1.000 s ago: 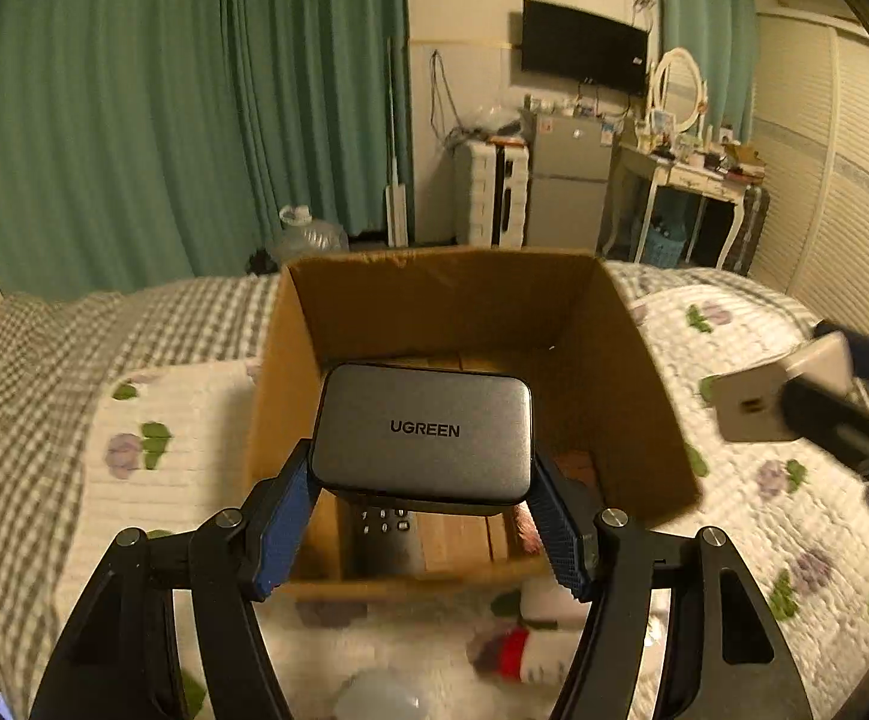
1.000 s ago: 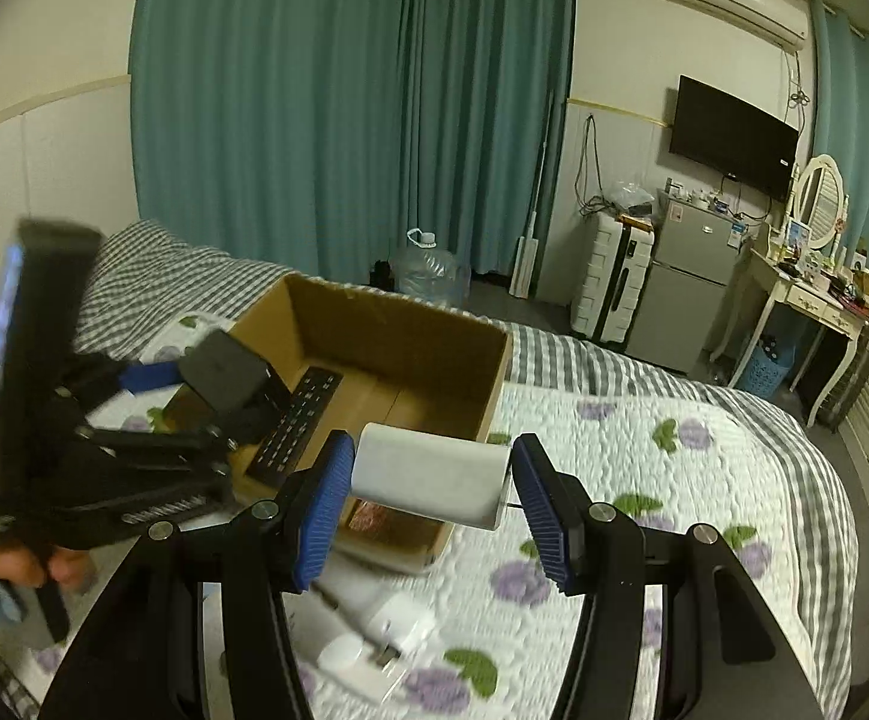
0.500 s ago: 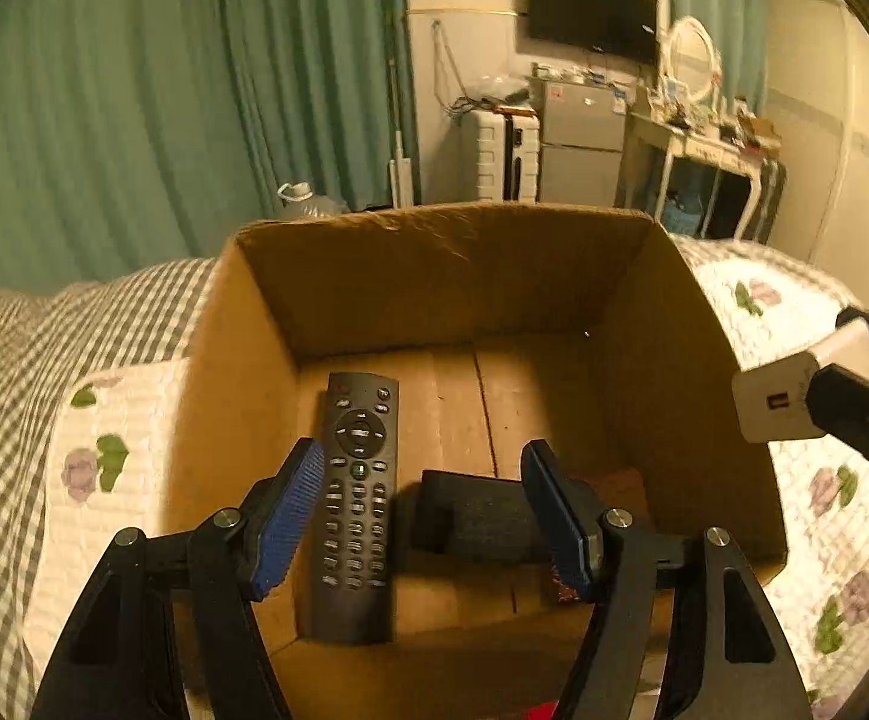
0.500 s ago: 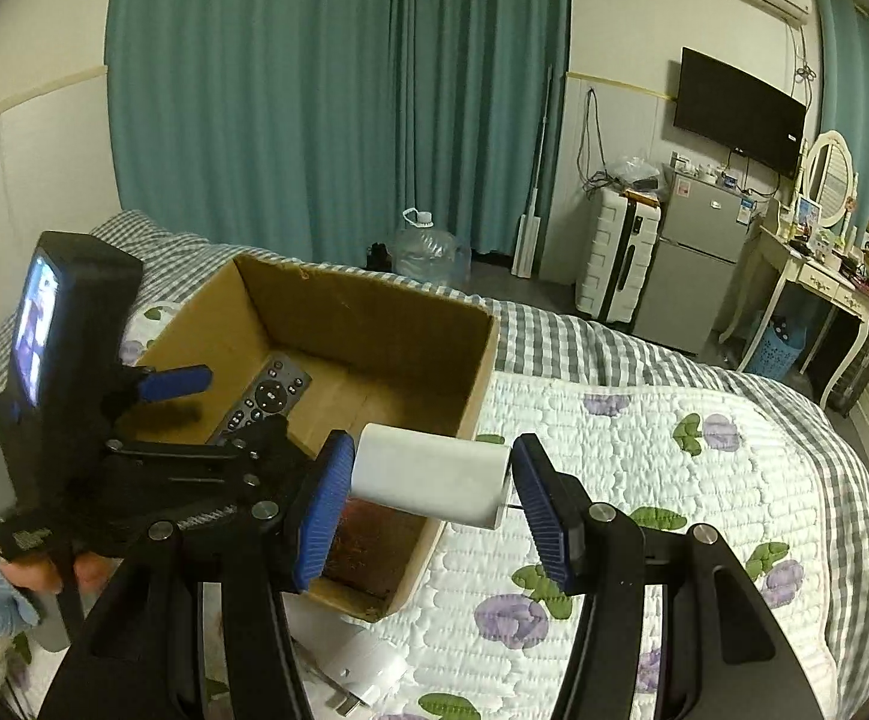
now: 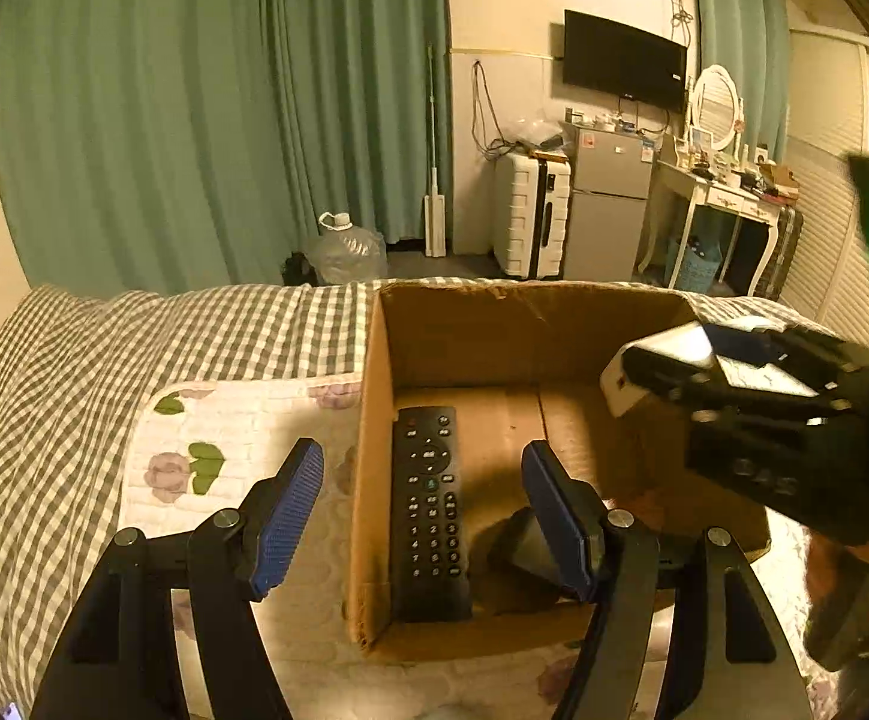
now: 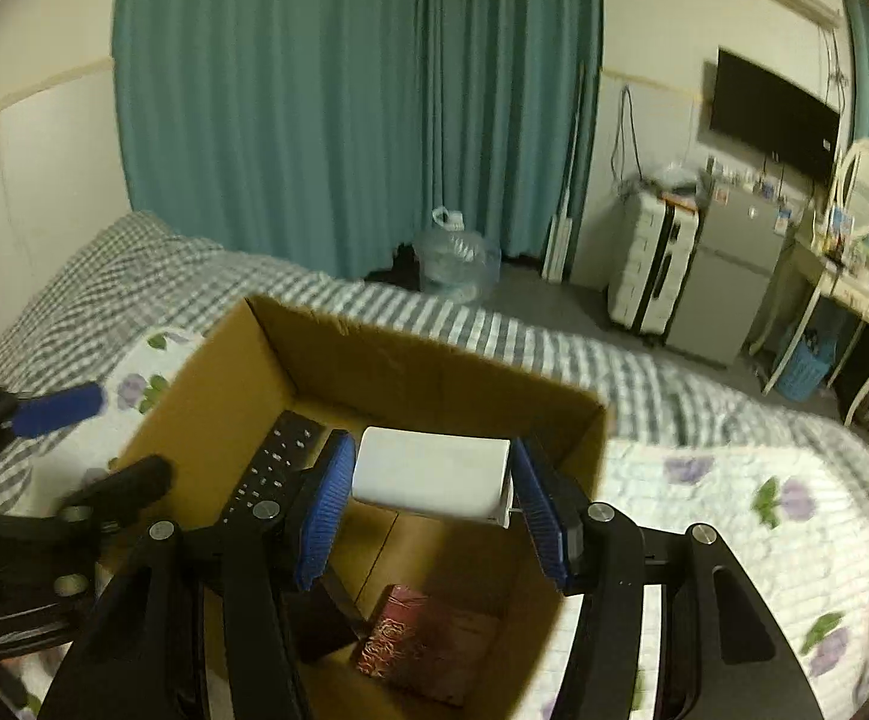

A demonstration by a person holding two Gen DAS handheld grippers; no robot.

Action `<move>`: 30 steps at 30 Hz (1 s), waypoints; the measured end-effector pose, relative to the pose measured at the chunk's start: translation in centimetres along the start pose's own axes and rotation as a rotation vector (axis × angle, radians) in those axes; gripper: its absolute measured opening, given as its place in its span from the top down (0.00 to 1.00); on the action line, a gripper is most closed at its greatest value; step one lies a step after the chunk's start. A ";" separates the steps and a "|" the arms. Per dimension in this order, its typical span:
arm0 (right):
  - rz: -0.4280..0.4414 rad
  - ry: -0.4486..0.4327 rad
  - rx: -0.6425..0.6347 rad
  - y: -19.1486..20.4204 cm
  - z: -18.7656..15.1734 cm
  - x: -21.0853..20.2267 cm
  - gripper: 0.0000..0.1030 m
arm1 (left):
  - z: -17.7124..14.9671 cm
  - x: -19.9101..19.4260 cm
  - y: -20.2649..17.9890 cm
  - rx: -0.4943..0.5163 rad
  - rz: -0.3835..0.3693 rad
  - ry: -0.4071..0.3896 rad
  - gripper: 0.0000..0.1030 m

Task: Organize rigid objects
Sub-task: 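Lower the UGREEN charger and white block into the box and release both, then grasp the red-capped white bottle with the right gripper while the left grasps the blue earbud case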

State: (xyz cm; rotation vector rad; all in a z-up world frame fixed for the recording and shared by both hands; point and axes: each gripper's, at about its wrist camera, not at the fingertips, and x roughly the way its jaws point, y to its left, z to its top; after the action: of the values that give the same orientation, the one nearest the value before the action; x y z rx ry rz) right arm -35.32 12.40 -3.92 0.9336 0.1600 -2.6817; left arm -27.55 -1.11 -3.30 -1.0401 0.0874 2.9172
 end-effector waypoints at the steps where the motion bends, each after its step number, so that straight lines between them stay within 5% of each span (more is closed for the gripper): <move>1: 0.012 0.003 0.014 0.0 -0.3 0.3 0.48 | -0.1 0.0 0.1 -0.002 -0.001 0.000 0.31; 13: 0.001 -0.057 -0.048 1.6 0.0 -8.6 0.21 | -0.5 -5.1 0.9 0.009 -0.008 -0.047 0.31; 20: 0.032 -0.048 -0.092 3.4 -2.8 -13.8 0.20 | -3.1 -9.8 1.9 0.010 0.004 -0.055 0.30; 30: 0.135 0.101 -0.141 5.3 -11.8 -10.1 0.20 | -10.5 -7.8 2.6 -0.031 0.026 0.045 0.30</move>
State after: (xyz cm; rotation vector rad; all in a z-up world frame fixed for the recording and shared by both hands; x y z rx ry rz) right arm -19.20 12.17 -6.94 0.9983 0.2926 -2.4670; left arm -15.08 -4.58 -6.36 -1.1171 0.0570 2.9278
